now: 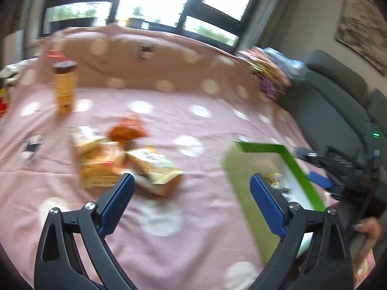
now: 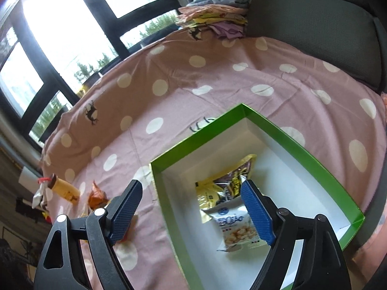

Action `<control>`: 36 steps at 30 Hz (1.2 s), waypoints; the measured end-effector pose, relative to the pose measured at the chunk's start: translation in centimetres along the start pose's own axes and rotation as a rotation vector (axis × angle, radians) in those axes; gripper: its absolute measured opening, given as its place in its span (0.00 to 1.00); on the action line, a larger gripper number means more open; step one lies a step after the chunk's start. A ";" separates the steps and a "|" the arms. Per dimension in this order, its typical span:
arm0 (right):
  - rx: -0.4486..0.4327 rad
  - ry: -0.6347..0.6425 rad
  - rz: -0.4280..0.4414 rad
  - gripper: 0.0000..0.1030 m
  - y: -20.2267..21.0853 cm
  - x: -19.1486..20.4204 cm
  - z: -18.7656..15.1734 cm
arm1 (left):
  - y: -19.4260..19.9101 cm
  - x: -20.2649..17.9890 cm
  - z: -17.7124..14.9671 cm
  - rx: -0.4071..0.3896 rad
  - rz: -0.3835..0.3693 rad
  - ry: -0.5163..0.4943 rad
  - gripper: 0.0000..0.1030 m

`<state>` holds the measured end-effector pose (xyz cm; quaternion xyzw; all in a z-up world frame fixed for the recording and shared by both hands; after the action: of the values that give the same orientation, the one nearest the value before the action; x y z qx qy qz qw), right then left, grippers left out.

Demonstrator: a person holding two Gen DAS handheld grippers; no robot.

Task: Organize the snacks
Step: 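Move the right gripper back over the cracker packs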

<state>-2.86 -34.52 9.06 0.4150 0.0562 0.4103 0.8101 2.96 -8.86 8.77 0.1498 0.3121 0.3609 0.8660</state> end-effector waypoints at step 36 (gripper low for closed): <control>-0.020 0.330 0.081 0.85 0.2 15.3 -7.8 | 5.8 14.3 -2.4 -0.065 0.292 0.309 0.94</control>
<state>3.69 -18.72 7.93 0.3357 0.1676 0.5057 0.7768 6.07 5.51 3.55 0.1082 0.4043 0.5110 0.7508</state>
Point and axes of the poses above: each gripper's, at about its wrist camera, not at the fingertips, and y roughly against the way its jaws point, x to its left, z to its top, the point moved 7 cm from there along -y, roughly the way its jaws point, and after that the axes turned 13 degrees about -z, right-handed, at the moved point
